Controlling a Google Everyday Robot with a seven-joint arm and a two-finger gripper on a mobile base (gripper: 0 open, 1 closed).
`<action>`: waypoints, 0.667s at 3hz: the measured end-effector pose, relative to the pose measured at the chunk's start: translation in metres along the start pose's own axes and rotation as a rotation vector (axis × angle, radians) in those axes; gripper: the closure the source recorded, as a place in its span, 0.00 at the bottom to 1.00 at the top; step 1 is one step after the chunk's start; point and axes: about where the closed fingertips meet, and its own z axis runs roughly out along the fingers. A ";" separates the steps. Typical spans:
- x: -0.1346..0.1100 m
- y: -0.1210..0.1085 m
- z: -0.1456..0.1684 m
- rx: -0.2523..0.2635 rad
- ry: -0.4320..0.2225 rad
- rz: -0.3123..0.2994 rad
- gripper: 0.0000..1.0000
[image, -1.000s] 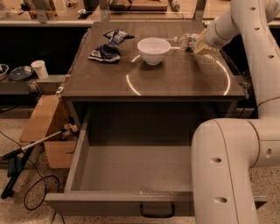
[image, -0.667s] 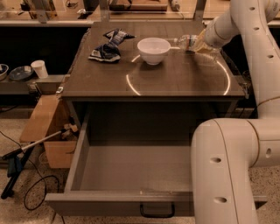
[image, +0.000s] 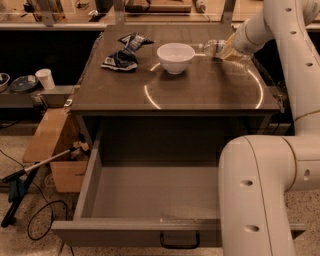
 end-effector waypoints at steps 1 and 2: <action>-0.003 -0.004 -0.004 0.013 -0.008 0.001 1.00; -0.007 -0.013 -0.015 0.045 -0.016 -0.005 1.00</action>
Offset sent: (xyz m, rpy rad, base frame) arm -0.0057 -0.0048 0.0476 0.0129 -0.1012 -0.0090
